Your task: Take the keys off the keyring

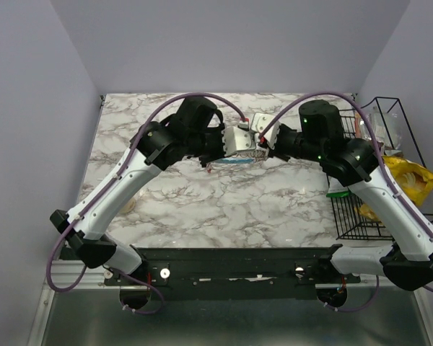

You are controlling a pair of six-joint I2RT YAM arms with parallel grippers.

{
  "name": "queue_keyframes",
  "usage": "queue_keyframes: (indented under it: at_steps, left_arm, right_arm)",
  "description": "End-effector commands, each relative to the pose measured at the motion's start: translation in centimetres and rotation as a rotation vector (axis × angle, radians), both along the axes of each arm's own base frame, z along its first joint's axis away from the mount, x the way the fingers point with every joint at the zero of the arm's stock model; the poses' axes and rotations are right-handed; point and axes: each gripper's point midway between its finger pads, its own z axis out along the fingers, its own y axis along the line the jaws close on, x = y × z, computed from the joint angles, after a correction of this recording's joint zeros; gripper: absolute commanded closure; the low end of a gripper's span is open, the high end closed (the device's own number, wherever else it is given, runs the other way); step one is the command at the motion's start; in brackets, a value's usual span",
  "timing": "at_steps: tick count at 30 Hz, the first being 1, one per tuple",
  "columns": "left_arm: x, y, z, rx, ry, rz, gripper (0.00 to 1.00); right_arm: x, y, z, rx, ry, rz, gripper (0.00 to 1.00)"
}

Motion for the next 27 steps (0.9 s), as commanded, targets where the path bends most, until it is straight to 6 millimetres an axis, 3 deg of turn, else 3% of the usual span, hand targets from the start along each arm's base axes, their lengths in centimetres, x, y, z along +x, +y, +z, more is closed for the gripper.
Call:
queue_keyframes:
  at_steps: [1, 3, 4, 10, 15, 19, 27]
  left_arm:
    - [-2.4, 2.8, -3.7, 0.220, 0.201, 0.023, 0.95]
    - [-3.0, 2.0, -3.3, 0.161, 0.220, -0.019, 0.85]
    - [-3.1, 1.6, -2.9, 0.126, 0.216, -0.038, 0.74]
    - [-2.9, 0.8, 1.0, -0.079, 0.133, -0.106, 0.40]
    - [-2.8, 0.5, 4.0, -0.177, 0.108, -0.156, 0.35]
    - [-1.6, 0.0, 6.2, -0.221, 0.049, -0.130, 0.32]
    - [1.4, -1.9, 8.2, -0.287, -0.014, -0.090, 0.32]
  right_arm:
    - [3.1, -1.8, 5.5, 0.049, -0.196, -0.157, 0.99]
    - [3.3, -1.7, 7.0, 0.091, -0.207, -0.175, 0.99]
    - [3.4, -1.6, 7.4, 0.103, -0.211, -0.183, 0.99]
    - [3.2, -1.5, 8.0, 0.129, -0.199, -0.182, 0.99]
    - [2.5, -1.4, 7.7, 0.130, -0.181, -0.159, 0.99]
    - [2.0, -1.5, 6.9, 0.107, -0.172, -0.134, 0.99]
    - [1.1, -1.2, 6.7, 0.106, -0.159, -0.088, 0.99]
